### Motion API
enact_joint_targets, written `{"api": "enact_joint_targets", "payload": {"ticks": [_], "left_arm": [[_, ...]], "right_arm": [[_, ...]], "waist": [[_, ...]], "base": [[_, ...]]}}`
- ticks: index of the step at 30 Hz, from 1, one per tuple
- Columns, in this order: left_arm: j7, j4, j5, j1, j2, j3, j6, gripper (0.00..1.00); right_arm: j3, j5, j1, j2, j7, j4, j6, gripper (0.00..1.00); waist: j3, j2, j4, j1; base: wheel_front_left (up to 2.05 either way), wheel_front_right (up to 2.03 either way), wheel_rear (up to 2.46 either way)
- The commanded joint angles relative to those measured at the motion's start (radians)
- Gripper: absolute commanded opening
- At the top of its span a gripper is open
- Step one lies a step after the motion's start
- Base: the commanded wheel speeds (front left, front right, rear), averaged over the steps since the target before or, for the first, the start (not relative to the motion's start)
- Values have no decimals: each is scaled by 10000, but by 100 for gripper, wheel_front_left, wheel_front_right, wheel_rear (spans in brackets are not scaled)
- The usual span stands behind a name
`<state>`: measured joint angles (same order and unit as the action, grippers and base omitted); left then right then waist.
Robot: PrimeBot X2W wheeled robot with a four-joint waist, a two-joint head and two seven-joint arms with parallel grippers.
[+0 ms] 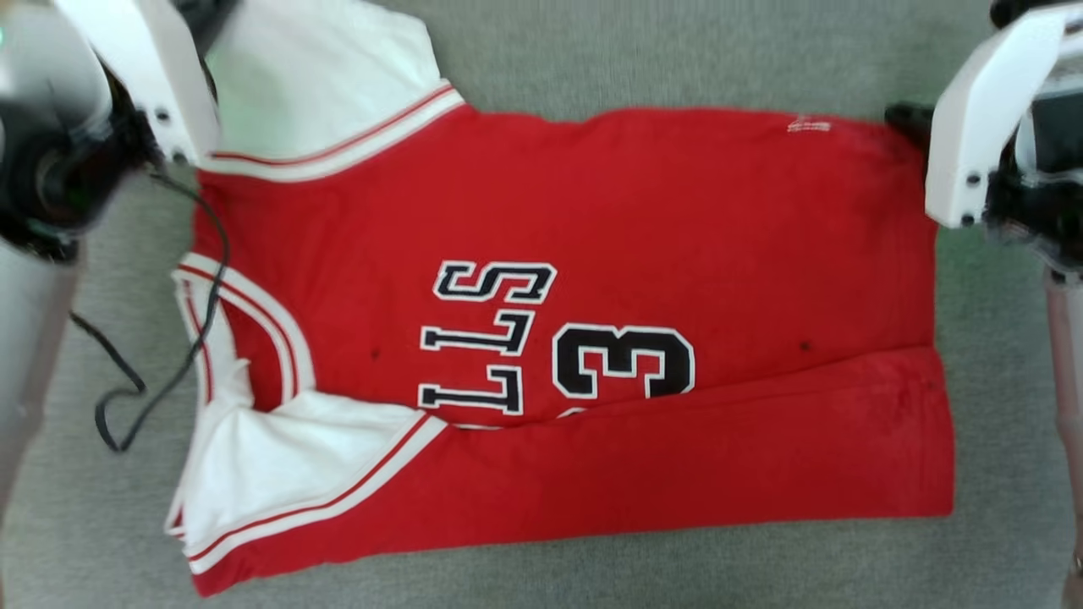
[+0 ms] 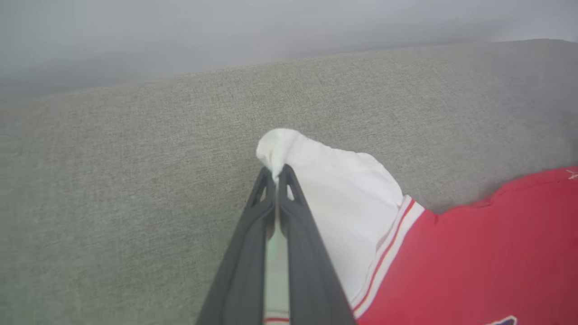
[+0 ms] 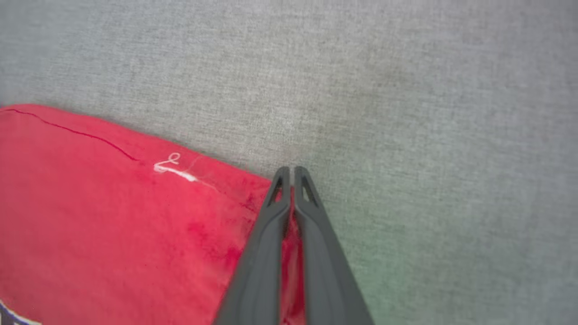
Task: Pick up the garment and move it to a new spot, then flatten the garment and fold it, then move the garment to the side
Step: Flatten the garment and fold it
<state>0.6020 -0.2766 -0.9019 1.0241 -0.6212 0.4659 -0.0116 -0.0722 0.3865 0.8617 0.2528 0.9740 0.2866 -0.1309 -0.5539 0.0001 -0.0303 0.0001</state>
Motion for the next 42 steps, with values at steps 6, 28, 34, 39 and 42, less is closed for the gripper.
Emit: {"api": "enact_joint_targets", "payload": {"ticks": [6,28,34,39,42], "left_arm": [[-820,453,-557,-1852,-67,-428,-151,0],[-2619,1914,-1923,-8891,173,-595,-1062,38],[-3572,2026,-1488,-9284,250,-757,-1266,100],[-4496,2657,-803,-9283,24,-1009,-1504,100],[-5107,3117,-327,-9272,-23,-1164,-1785,100]], "right_arm": [[340,303,-1426,216,-175,-648,4,0],[2144,813,-6418,-791,-1673,-932,4,33],[1891,1084,-6799,-873,-2516,-1008,4,100],[1757,1191,-7033,-609,-3182,-1870,4,100],[1815,1145,-7054,-418,-3073,-2430,4,100]], "waist": [[1598,-1,390,-1],[3374,-1,518,-1],[3724,-1,340,-1],[4094,-1,314,-1],[4361,-1,242,-1]], "base": [[0,0,0],[0,0,0],[0,0,0],[0,0,0],[0,0,0]]}}
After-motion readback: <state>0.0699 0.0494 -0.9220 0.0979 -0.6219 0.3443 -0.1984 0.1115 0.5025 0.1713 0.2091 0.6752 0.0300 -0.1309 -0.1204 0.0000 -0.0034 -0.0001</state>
